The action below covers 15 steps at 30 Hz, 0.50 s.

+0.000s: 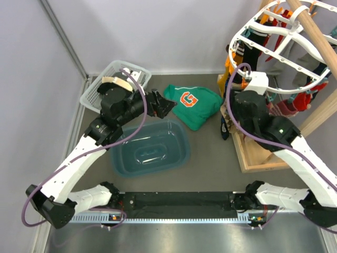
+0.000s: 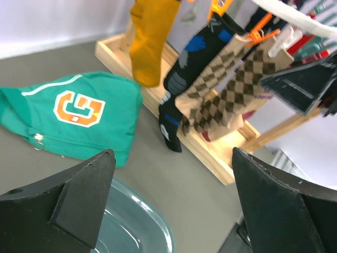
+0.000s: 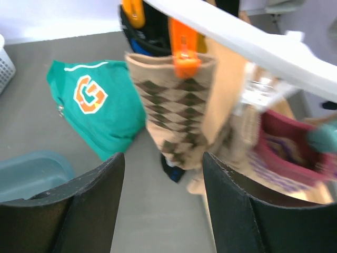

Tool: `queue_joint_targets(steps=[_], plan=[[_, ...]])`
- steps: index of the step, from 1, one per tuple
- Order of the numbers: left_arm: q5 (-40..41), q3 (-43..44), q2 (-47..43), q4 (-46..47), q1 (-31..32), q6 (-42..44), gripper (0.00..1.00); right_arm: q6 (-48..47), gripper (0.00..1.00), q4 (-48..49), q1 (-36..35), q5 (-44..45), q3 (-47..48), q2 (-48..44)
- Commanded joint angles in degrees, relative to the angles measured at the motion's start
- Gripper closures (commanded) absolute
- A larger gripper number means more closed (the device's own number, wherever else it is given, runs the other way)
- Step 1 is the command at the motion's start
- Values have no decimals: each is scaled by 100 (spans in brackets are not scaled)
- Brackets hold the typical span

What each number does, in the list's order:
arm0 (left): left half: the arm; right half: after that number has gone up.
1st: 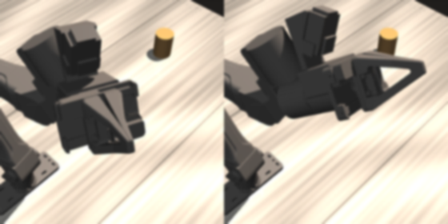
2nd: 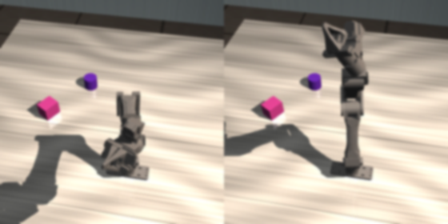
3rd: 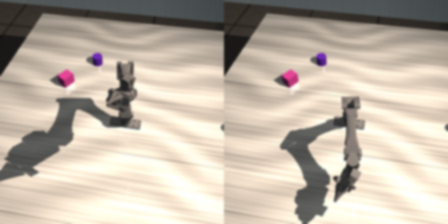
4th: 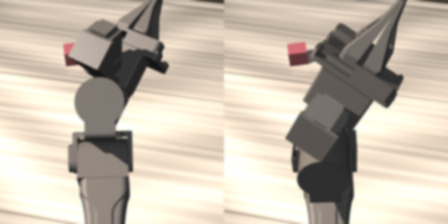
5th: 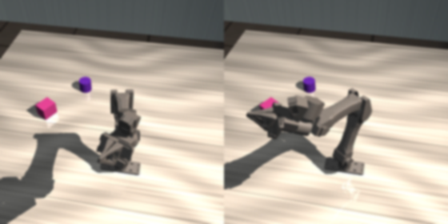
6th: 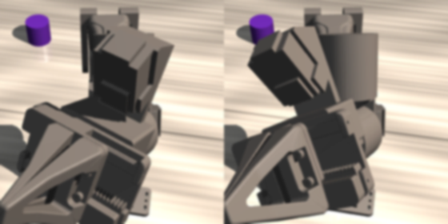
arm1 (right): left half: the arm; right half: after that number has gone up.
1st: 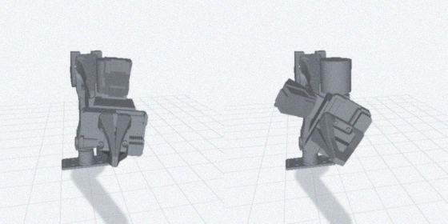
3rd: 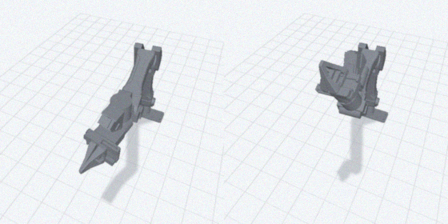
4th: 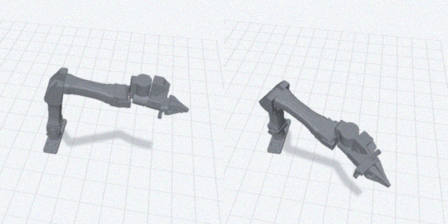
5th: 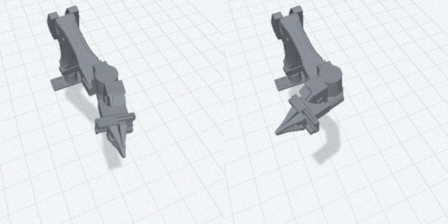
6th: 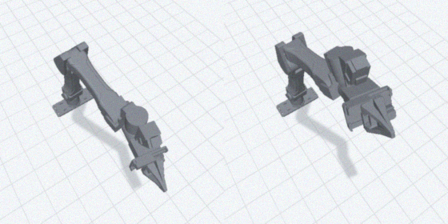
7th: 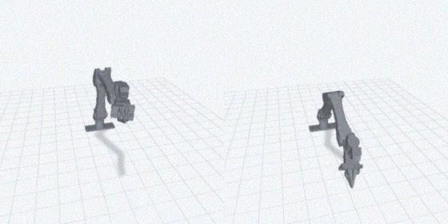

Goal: Remove the socks clipped to the hanger

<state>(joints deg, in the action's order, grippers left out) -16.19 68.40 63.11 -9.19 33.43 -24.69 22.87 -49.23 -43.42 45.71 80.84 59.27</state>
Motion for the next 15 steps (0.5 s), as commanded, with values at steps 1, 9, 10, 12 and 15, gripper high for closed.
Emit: queue_joint_targets(steps=[1, 9, 10, 12, 15], plan=[[466, -343, -439, 409, 23, 78, 4, 348, 39, 1011, 18, 164, -173, 348], [757, -933, -1274, 41, 14, 26, 3, 945, 32, 838, 44, 2123, -60, 1892], [748, -1021, -1345, 14, 14, -9, 3, 1173, 32, 741, 105, 2378, 45, 2009], [740, -1057, -1537, -169, 14, -89, 3, 1508, 36, 425, 184, 2669, 116, 2255], [740, -1013, -1705, -494, 23, -45, 4, 2035, 41, 64, 535, 2776, 274, 2607]])
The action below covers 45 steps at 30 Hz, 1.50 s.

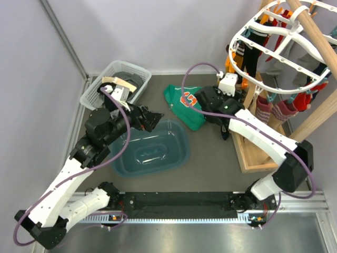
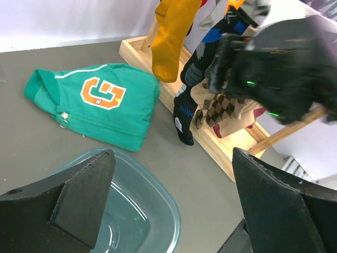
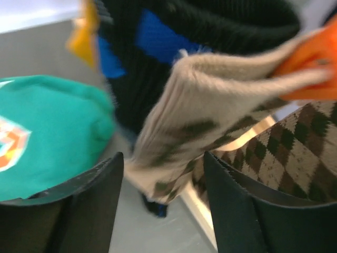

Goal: Remove the socks clipped to the hanger

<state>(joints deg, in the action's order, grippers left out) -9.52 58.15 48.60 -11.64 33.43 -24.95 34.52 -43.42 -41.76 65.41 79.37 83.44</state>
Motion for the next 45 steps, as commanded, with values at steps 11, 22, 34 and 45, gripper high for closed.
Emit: queue_joint_targets(steps=[11, 22, 34, 45], plan=[[117, 416, 17, -76, 14, 271, 3, -1588, 86, 1143, 590, -1327, -466, -1609], [-296, 1742, 1792, 557, 198, 121, 5, -2300, 100, 781, 599, -3752, -940, -3008], [-437, 2938, 3436, 1700, 1218, -151, 7, -2547, 100, 1388, 599, -4590, -1591, -3869], [-24, 4845, 5018, 1700, 1956, -63, 8, -2442, 100, 1494, 599, -4440, -1802, -4406]])
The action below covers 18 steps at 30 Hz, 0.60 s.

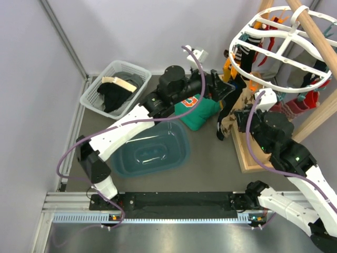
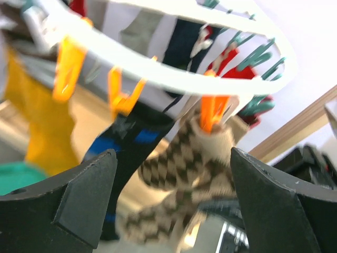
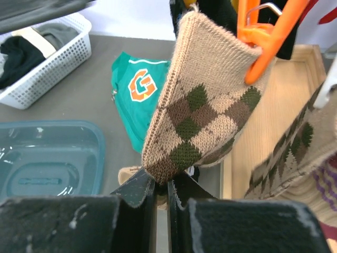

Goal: Remove the socks clipped to the hanger

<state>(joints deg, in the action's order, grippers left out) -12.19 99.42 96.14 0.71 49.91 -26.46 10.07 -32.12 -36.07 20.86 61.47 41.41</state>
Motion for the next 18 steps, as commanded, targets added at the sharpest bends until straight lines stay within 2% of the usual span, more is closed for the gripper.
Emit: queue_joint_targets(steps=[1, 5, 9, 13, 18], plan=[[295, 867, 491, 422, 352, 97, 8, 13, 100, 356, 30, 32, -12, -212], [375, 1518, 924, 376, 467, -26, 9, -22, 100, 478, 30, 146, -196, -370], [419, 1546, 1091, 692, 493, -193, 10, -75, 100, 680, 30, 269, -425, -624], [129, 1554, 1249, 974, 502, -167, 10, -259, 100, 1005, 30, 6, -759, -861], [128, 1554, 1399, 1054, 528, -298, 11, -198, 100, 1102, 30, 515, -856, -1003]])
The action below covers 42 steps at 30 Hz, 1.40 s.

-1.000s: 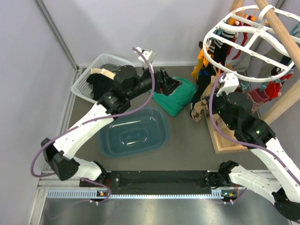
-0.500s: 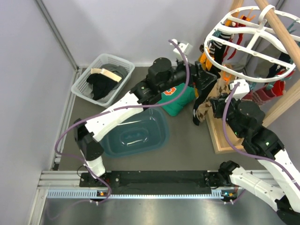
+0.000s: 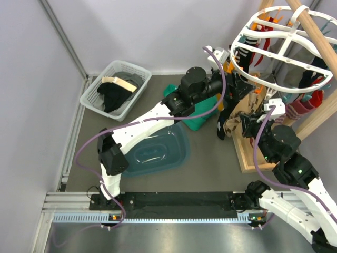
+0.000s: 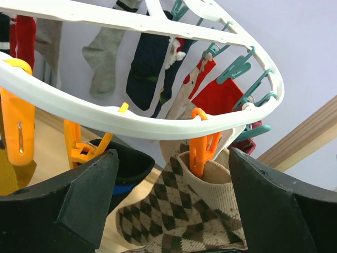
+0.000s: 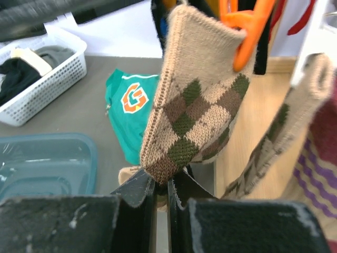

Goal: Remove the socks clipped to the hanger

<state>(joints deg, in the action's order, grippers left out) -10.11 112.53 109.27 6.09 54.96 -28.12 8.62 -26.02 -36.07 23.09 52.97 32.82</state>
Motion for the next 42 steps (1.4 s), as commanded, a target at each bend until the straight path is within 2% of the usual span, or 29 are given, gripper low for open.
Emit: queue_joint_targets(steps=[1, 6, 10, 13, 17, 21, 24, 27, 30, 34, 39, 41, 42], plan=[[-35, 287, 111, 525, 41, -132, 11, -123, 100, 493, 30, 275, 20, -118], [96, 340, 42, 253, 173, 148, 14, -177, 100, 423, 22, 266, 169, -13], [596, -405, -388, 375, 191, 342, 11, 34, 100, 89, 30, 328, 538, 67], [668, -687, -731, 332, 182, 509, 7, 191, 100, -17, 30, 336, 626, 93], [528, -1258, -1319, 296, 182, 807, 4, 482, 100, -245, 30, 328, 785, 137], [572, -2276, -2032, 341, 182, 1045, 1, 763, 100, -404, 30, 284, 1030, 190], [177, -2630, -2261, 419, 182, 1150, 1, 1026, 100, -482, 22, 196, 1154, 242], [-349, -2710, -2226, 376, 191, 1203, 1, 1255, 100, -623, 30, 126, 1285, 321], [-518, -2736, -2060, 262, 243, 1326, 1, 1423, 100, -615, 30, 55, 1330, 313], [-448, -2745, -1770, 314, 375, 1668, 1, 1563, 100, -658, 30, -6, 1374, 339], [-606, -2693, -1339, 797, 419, 1608, 2, 1678, 100, -703, 30, -112, 1409, 348], [-737, -2605, -1138, 850, 419, 1547, 11, 1713, 100, -746, 30, -112, 1444, 348], [-782, -2483, -1075, 815, 428, 1529, 19, 1730, 100, -764, 22, -95, 1470, 339]])
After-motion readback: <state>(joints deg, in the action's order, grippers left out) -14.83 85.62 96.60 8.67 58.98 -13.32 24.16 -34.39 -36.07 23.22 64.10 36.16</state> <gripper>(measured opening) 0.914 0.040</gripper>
